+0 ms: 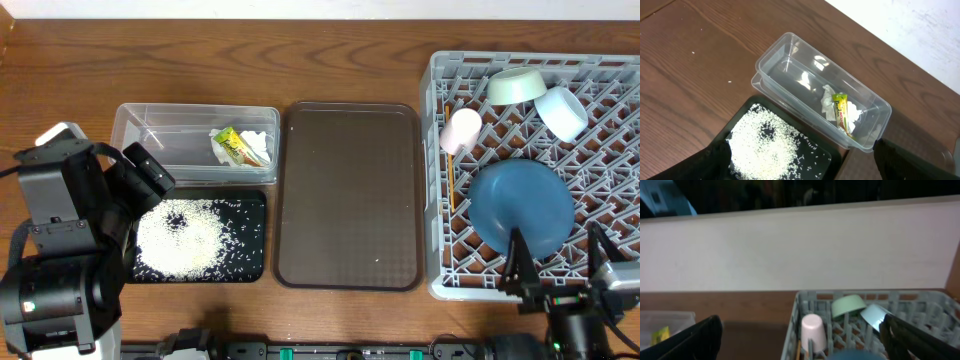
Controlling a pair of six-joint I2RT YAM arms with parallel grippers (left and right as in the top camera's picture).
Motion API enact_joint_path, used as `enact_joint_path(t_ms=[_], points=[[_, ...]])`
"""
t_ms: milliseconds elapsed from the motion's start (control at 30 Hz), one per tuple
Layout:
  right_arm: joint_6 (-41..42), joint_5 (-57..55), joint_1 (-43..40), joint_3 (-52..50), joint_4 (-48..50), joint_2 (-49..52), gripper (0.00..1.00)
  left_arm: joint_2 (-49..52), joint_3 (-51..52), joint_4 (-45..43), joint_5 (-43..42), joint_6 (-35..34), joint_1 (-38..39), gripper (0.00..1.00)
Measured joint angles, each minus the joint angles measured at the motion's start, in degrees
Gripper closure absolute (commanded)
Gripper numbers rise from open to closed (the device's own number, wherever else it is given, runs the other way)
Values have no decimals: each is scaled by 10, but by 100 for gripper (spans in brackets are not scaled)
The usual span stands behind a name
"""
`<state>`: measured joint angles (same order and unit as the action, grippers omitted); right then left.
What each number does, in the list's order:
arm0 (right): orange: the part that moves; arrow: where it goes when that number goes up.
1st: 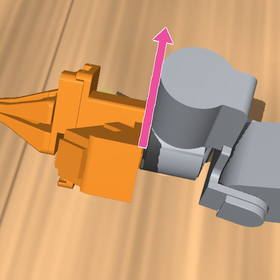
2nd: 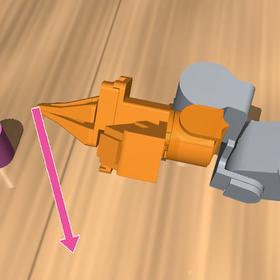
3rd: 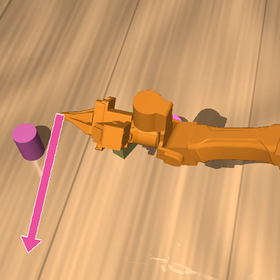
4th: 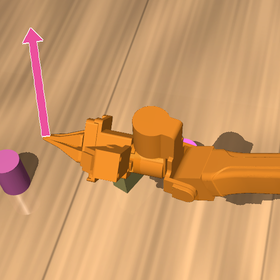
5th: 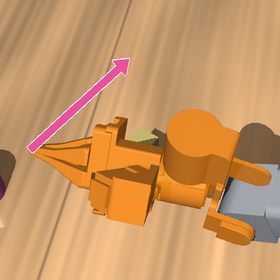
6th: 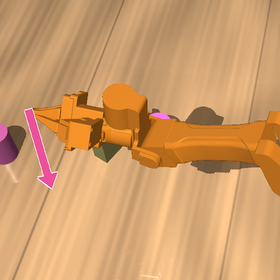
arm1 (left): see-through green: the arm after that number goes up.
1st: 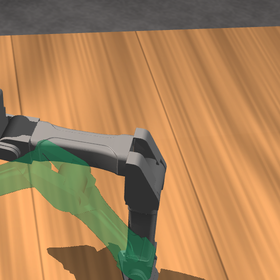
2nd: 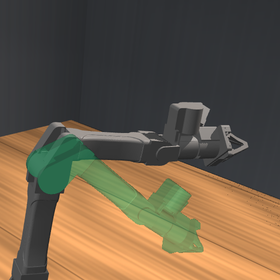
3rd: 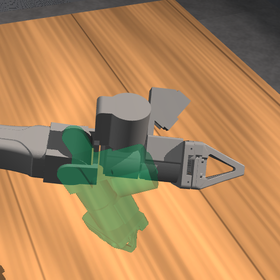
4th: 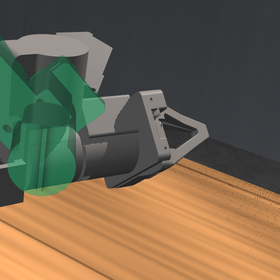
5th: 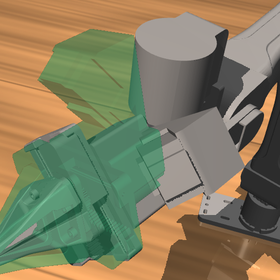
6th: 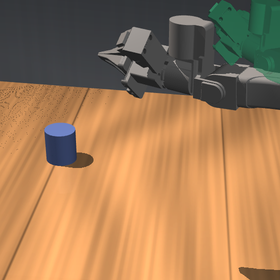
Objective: Sort waste into correct bins and load items into the dishwasher rack
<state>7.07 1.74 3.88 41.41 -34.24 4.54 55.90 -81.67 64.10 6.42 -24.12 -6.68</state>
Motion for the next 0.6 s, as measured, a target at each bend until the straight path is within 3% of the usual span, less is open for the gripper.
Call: enact_joint_path(t_ms=[600], points=[[24, 24, 0, -239, 446, -39, 1, 2, 0, 0, 0, 0, 0, 6]])
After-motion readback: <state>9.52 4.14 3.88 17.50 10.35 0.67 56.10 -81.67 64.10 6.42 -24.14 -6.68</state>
